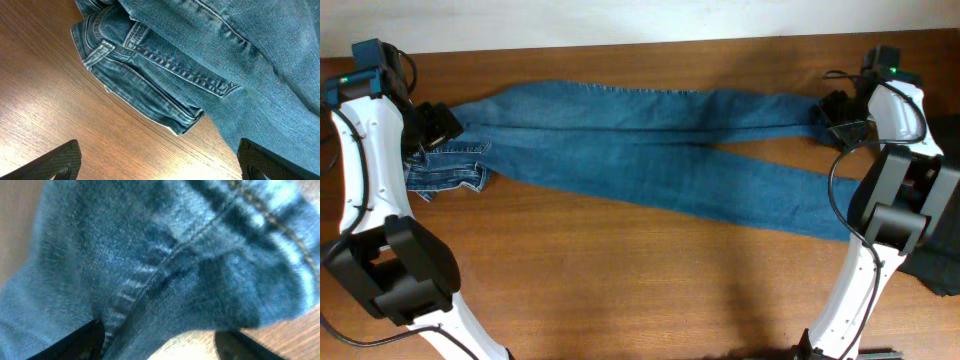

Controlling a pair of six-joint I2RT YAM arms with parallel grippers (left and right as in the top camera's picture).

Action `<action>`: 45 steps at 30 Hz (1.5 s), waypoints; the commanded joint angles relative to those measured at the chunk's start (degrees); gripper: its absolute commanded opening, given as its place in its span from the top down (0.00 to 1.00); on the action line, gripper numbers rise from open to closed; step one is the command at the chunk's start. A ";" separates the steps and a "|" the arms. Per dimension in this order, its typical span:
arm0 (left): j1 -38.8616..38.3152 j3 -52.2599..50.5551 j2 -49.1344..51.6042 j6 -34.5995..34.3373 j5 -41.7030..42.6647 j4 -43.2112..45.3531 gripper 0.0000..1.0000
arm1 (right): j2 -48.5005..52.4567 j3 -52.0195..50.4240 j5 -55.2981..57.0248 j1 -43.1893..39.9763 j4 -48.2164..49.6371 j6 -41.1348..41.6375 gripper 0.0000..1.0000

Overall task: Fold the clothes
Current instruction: 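Pull the leg hems down-right with the right gripper to stretch the jeans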

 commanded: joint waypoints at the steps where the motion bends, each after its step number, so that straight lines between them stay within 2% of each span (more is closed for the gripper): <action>1: 0.20 0.20 0.31 -0.59 0.15 0.17 0.01 | 2.14 -0.15 2.03 0.50 -0.04 0.98 0.49; 3: 0.20 0.20 0.31 -0.59 0.15 0.17 0.01 | 2.78 -0.15 1.99 0.50 0.00 0.98 0.65; 5: 0.20 0.20 0.31 -0.59 0.15 0.17 0.00 | 2.93 -0.15 1.99 0.50 0.00 0.96 0.88; 6: 0.20 0.20 0.31 -0.59 0.15 0.17 0.01 | 2.89 -0.13 1.95 0.50 0.00 0.96 0.96; 12: 0.20 0.20 0.31 -0.59 0.13 0.22 0.01 | 0.44 0.42 -3.74 0.39 -3.02 0.94 0.96; 21: 0.22 0.20 0.31 -0.55 -0.09 0.22 0.00 | -11.02 2.25 -1.03 0.39 -12.70 -2.43 0.96; 29: 0.20 0.20 0.52 -0.57 -3.93 1.81 0.01 | -19.15 2.25 -0.72 0.39 -22.10 -7.78 0.96; 37: 0.20 0.20 0.52 -0.57 -3.91 2.38 0.01 | -32.39 2.25 -1.49 0.39 -31.19 -12.87 0.96; 41: 0.20 0.20 0.52 -0.57 -3.89 2.34 0.01 | -34.93 2.25 -1.46 0.39 -35.01 -14.49 0.96; 45: 0.20 0.20 0.52 -0.57 -3.89 2.16 0.01 | -34.82 1.68 4.26 0.39 -40.04 -14.75 0.96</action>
